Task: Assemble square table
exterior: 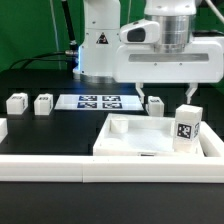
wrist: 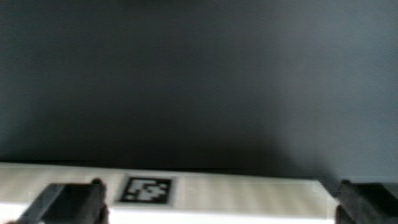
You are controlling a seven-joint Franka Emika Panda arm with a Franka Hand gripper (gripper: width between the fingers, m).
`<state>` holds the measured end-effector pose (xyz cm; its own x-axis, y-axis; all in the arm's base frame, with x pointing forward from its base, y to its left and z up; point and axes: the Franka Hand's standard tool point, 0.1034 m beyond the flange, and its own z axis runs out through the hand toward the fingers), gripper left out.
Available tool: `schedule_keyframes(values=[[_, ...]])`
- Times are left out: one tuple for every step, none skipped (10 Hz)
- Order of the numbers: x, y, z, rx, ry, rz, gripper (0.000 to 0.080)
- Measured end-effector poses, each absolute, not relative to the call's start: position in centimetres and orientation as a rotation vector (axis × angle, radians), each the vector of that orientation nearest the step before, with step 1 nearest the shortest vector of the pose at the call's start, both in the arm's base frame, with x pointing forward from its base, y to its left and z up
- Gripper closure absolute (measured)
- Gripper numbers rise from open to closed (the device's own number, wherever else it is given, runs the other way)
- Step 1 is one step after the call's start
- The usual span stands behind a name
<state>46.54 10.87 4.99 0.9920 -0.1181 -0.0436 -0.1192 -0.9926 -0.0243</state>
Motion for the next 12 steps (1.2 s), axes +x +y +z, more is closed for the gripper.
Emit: schedule_keyframes(values=[[46.5, 10.7, 4.9, -3.110, 0.177, 0.068, 0.0151], [46.5, 10.6, 4.9, -3.109, 0.182, 0.072, 0.0151], [46.3, 10.6, 4.9, -3.105, 0.185, 0.108, 0.0151], [46.2, 10.6, 4.9, -3.100, 0.192, 0.117, 0.0151], [45.2, 10.5, 4.6, -3.081, 0.200, 0.213, 0.0151], [44.3, 10.4, 4.7, -3.050, 0.206, 0.373, 0.0151], [44.1, 10.3, 4.6, -3.012, 0.219, 0.542, 0.0151], [43.7, 10.3, 4.7, -2.982, 0.209, 0.662, 0.0151], [43.1, 10.0, 4.9, -2.926, 0.215, 0.822, 0.0151], [43.2, 9.7, 4.9, -2.893, 0.223, 0.919, 0.0151], [43.1, 9.5, 5.3, -2.860, 0.222, 1.017, 0.0151], [43.2, 9.1, 5.7, -2.818, 0.233, 1.121, 0.0151]])
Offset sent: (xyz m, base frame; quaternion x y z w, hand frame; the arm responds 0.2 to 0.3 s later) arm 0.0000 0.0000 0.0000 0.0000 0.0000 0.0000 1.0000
